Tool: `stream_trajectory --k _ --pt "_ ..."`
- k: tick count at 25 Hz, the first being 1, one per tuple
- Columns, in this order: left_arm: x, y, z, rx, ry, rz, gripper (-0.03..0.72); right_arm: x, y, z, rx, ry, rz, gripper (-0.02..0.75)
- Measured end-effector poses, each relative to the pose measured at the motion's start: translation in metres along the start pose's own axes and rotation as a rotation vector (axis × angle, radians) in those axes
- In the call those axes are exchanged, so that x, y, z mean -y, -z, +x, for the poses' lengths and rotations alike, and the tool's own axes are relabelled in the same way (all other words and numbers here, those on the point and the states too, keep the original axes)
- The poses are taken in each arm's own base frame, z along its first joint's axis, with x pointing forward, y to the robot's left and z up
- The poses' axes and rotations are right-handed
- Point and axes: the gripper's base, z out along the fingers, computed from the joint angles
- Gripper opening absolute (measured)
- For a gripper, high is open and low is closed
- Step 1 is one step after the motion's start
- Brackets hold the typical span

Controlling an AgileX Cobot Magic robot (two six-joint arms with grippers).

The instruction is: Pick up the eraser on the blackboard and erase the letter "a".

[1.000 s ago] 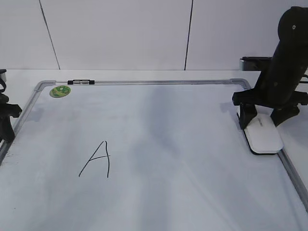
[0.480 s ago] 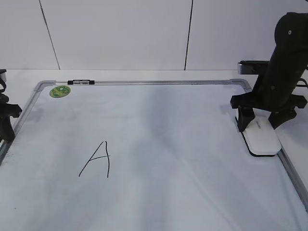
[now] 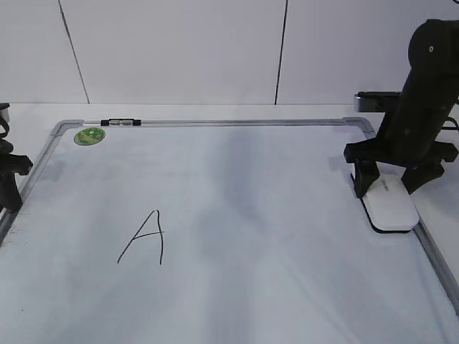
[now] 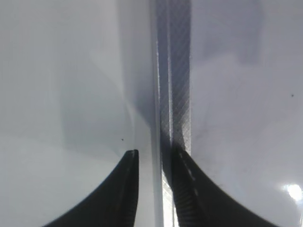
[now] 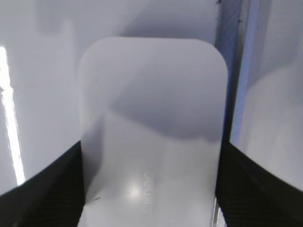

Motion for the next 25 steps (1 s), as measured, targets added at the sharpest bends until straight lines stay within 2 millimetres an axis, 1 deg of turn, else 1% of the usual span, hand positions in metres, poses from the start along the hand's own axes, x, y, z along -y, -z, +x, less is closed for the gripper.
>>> stream_trajectory --k 6,13,18,22,25 --pt "0.0 0.0 0.0 0.0 -0.001 -0.001 0.195 0.0 0.002 0.0 -0.01 0.001 0.001 0.634" --pt "0.0 0.0 0.0 0.0 -0.001 -0.001 0.196 -0.001 0.023 -0.009 -0.008 0.005 0.002 0.635" --pt "0.0 0.0 0.0 0.0 -0.002 -0.002 0.202 -0.001 0.033 -0.009 -0.044 0.007 0.008 0.634" --pt "-0.001 0.002 -0.004 -0.009 -0.014 -0.009 0.252 -0.001 0.044 -0.006 -0.029 0.013 0.008 0.633" --pt "-0.001 0.006 -0.011 0.002 -0.023 -0.015 0.297 -0.001 0.05 -0.005 -0.014 0.014 0.007 0.633"
